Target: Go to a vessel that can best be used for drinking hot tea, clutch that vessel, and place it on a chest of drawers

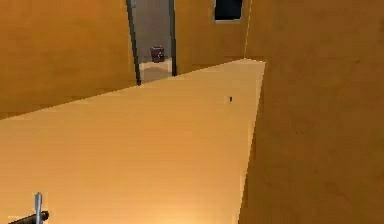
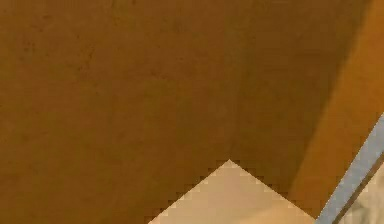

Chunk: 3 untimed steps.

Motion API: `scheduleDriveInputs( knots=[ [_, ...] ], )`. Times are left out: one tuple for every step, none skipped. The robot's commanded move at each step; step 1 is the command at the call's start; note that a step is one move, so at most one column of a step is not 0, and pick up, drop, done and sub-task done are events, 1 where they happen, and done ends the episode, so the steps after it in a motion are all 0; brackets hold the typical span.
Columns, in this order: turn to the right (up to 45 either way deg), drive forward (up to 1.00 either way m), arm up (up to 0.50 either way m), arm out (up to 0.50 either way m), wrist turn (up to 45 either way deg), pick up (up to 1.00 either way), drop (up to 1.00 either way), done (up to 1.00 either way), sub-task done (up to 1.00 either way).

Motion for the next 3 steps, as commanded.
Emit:
scheduleDriveInputs(
  knots=[
    [0.0,0.60,0.00,0.00,0.0,0.00,0.00,0.00,0.00],
    [-36.0,0.00,0.00,0.00,0.0,0.00,0.00,0.00,0.00],
    [0.0,0.45,0.00,0.00,0.0,0.00,0.00,0.00,0.00]
  ],
)
